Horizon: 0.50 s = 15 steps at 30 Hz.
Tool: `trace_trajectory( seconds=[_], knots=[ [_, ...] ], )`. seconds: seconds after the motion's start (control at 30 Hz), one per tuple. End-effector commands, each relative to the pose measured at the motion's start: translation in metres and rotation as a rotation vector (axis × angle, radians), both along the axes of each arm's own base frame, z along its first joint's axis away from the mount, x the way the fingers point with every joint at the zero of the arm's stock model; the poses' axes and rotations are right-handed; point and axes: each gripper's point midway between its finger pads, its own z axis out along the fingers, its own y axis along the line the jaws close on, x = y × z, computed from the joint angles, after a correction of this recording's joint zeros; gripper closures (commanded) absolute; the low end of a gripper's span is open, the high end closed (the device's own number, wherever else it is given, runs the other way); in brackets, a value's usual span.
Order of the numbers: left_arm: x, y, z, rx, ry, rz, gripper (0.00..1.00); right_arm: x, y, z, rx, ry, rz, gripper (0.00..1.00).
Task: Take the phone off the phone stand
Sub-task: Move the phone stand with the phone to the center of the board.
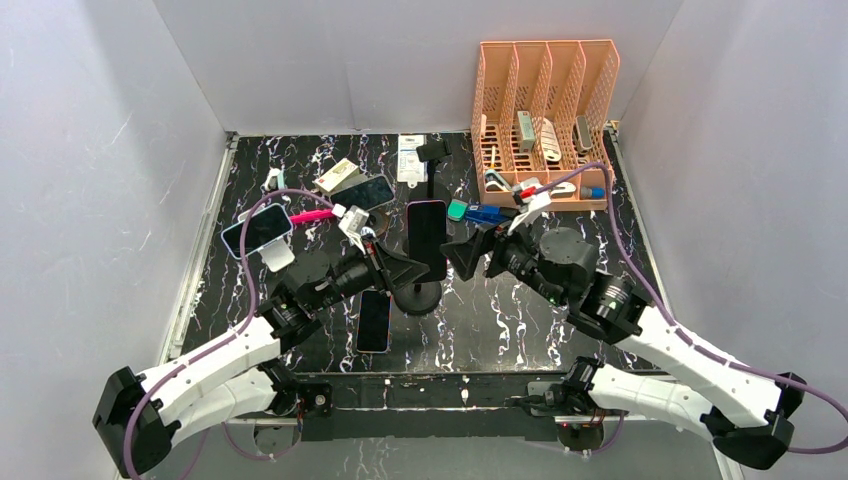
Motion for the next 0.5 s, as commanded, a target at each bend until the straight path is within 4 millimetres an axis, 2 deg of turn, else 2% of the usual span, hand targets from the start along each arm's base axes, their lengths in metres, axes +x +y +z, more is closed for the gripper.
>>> trace_trajectory(
  seconds=[0.0, 0.3, 0.47],
  knots=[
    [-0.001, 0.011, -0.034, 0.098, 0.064, 0.037, 0.86, -0.002, 0.016, 0.006, 0.018, 0.018, 0.049, 0.09],
    [-0.002, 0.020, -0.036, 0.109, 0.065, 0.070, 0.75, 0.005, 0.033, -0.001, 0.023, 0.049, 0.063, 0.19],
    [-0.001, 0.021, -0.034, 0.115, 0.058, 0.074, 0.69, 0.003, 0.036, 0.001, 0.035, 0.045, 0.080, 0.20]
  ],
)
